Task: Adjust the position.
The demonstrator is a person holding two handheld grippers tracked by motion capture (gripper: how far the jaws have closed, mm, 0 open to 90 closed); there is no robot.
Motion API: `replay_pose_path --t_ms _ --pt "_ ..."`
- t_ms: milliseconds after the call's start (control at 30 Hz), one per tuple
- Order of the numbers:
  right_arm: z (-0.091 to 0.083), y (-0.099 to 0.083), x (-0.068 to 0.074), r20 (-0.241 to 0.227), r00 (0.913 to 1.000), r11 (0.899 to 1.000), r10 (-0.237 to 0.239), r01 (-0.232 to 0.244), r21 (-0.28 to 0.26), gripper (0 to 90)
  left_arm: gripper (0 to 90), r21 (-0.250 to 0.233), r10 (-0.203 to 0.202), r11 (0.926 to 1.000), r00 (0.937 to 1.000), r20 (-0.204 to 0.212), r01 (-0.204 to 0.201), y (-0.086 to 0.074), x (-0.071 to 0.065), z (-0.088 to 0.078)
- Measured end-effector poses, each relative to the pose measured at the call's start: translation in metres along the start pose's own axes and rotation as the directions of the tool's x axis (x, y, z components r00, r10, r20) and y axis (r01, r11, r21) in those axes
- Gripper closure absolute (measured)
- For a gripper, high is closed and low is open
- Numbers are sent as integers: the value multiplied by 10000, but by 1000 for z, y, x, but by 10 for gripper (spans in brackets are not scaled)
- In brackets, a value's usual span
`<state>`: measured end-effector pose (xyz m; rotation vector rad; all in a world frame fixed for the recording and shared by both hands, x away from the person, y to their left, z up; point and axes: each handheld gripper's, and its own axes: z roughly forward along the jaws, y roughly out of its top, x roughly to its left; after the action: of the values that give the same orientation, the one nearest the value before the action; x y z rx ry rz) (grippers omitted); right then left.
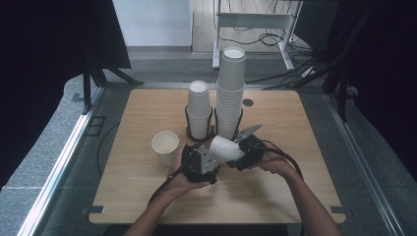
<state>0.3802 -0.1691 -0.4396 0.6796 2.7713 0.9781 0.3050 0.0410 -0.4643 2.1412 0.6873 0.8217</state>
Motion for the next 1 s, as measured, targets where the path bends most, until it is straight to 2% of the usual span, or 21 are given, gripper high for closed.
replay_pose_path --t_ms 133,233,467,633,700,1000 --pt "4 -3 -1 74 9991 9979 410 -406 -507 219 68 -20 -389 9992 9991 182 390 -2 2 0" --pt "6 -7 0 138 9984 9949 540 -526 -857 219 69 26 -502 9987 9984 253 501 -3 2 0" --pt "7 -14 6 177 9964 9805 824 -779 -1806 220 72 112 -801 9968 9964 284 798 -4 4 2" --pt "14 -20 14 473 9944 9768 950 -840 -1972 220 73 64 -963 9953 9949 314 961 -4 6 0" --pt "15 -24 14 403 9927 9715 1140 -1029 -2137 220 75 60 -946 9955 9951 291 945 -4 6 -1" --pt "8 -35 26 748 9831 9283 1670 -1313 -3478 220 78 -53 -1363 9906 9898 424 1366 -5 10 -4"
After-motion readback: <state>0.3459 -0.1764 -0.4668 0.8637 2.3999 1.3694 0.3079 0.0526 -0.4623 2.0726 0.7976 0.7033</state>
